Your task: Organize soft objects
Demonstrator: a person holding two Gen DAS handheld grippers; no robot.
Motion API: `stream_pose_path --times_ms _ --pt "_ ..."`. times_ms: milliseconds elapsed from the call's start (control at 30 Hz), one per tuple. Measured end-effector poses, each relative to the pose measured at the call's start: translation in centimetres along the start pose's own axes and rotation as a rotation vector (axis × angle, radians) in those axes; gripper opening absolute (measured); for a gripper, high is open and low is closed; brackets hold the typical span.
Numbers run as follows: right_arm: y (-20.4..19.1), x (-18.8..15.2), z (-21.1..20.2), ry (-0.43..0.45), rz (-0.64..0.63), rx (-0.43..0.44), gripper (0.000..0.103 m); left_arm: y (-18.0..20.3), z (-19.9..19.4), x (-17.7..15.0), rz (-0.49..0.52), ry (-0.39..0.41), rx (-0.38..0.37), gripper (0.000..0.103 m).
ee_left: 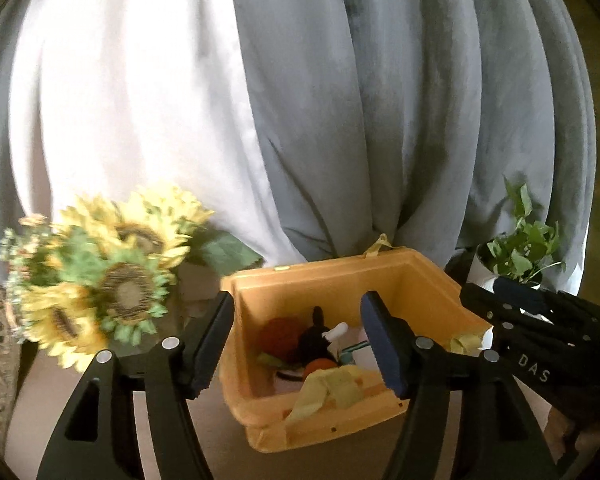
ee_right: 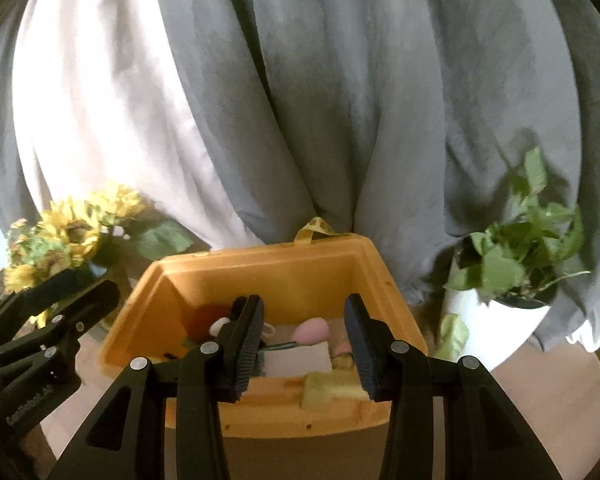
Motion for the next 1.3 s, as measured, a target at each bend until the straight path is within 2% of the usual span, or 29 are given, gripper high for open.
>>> stream_pose_path --times_ms 333,867,1100,1167,1300 --pt "-1.8 -0.8 -7.4 0.036 0.011 0.009 0.048 -1.1 -8.1 -0.2 -0.01 0.057 0.059 0.075" --pt "-5.3 -3.1 -17.8 0.121 0.024 -0.11 0.067 -3.9 -17.4 -2.6 0.001 0.084 0.077 0.092" --pt "-5.7 -4.4 -21.4 0.144 0.025 -0.129 0.076 -3.4 -21.3 -3.4 -0.004 0.111 0.071 0.097" --pt "-5.5 -4.6 -22.5 0.153 0.03 -0.133 0.078 -3.1 -22.3 -3.8 -0.006 0.117 0.078 0.102" --pt "-4.9 -5.1 -24.3 0.167 0.022 -0.132 0.079 -2.4 -24.2 -4.6 -0.017 0.114 0.097 0.103"
Point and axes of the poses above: each gripper's, at about its wrist camera, not at the fingertips, and z roughly the way its jaws point, y to its right, x to its top, the point moved 8 cm from there along z, roughly the way its jaws point, and after that the axes turned 9 degrees about -z, right-handed, at the moved point
